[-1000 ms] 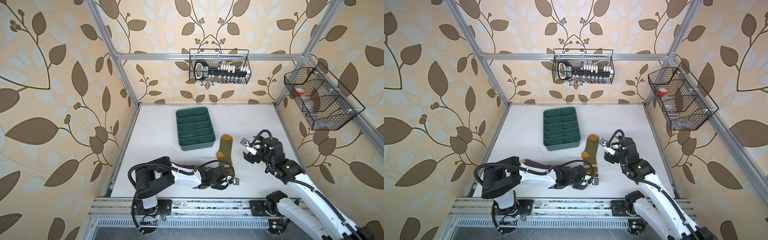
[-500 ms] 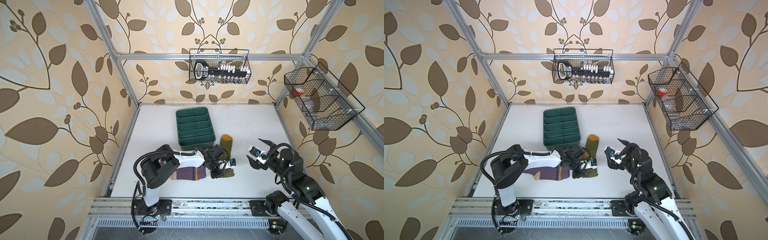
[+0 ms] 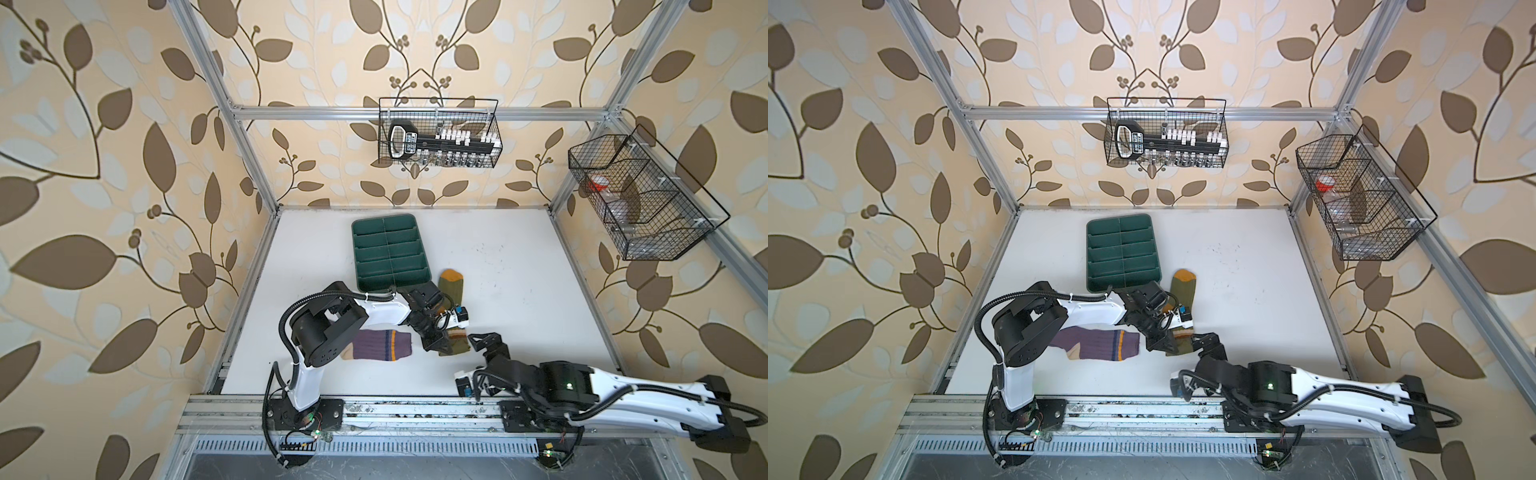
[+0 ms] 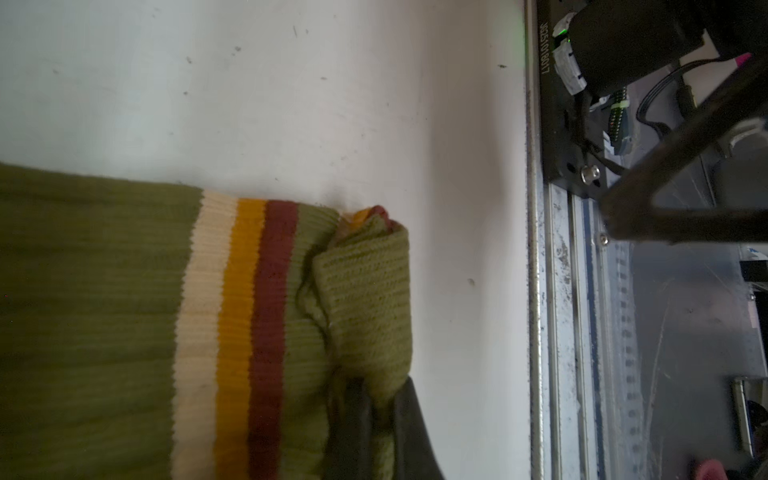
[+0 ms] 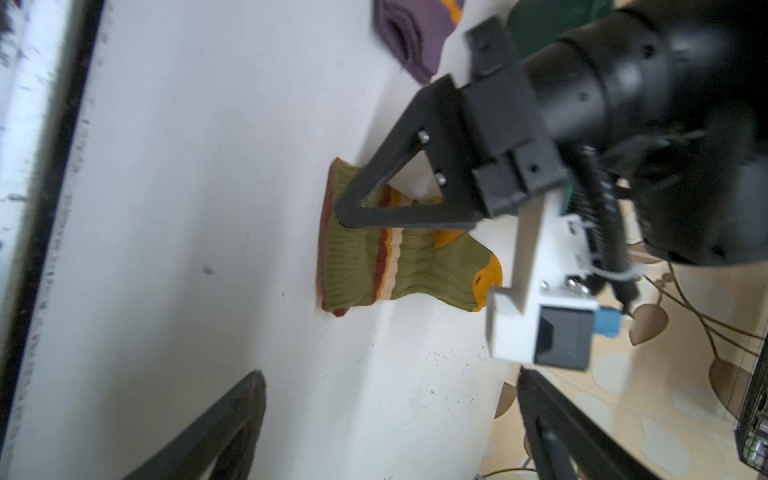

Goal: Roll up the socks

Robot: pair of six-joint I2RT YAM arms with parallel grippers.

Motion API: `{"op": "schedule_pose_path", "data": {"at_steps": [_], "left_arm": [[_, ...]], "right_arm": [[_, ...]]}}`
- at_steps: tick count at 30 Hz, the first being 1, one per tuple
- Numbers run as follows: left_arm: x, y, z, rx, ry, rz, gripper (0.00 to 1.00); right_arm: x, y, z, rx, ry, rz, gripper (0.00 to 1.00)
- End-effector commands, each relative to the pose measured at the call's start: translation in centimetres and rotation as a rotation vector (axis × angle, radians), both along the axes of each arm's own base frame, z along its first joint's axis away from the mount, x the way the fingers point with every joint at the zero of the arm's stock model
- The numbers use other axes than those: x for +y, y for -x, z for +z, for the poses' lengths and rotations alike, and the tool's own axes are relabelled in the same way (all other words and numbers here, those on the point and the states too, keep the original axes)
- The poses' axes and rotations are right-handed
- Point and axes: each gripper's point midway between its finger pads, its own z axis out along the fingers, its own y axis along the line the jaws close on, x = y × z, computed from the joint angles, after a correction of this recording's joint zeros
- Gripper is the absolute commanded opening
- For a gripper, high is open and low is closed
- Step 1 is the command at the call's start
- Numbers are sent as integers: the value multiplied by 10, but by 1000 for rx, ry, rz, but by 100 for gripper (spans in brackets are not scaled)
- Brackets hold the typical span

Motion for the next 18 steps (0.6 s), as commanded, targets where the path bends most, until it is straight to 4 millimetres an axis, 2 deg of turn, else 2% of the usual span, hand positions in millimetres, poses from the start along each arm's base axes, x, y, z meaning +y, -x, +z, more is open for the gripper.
{"op": "schedule_pose_path", "data": {"at_steps": [1, 5, 8, 16, 18], "left_arm": [[4, 8, -5, 52, -24, -7, 3], [5, 10, -6, 59, -25, -6, 3], [5, 9, -5, 54, -23, -4, 3], [5, 9, -7, 53, -25, -2, 3], [5, 9, -7, 60, -24, -3, 3]], "right_arm": [[22, -22, 1, -32, -118, -137, 84], [32, -29, -26, 8, -104, -159, 77], [32, -32, -41, 24, -99, -161, 75], [24, -43, -54, 30, -95, -177, 76], [21, -48, -65, 48, -81, -197, 71]]}}
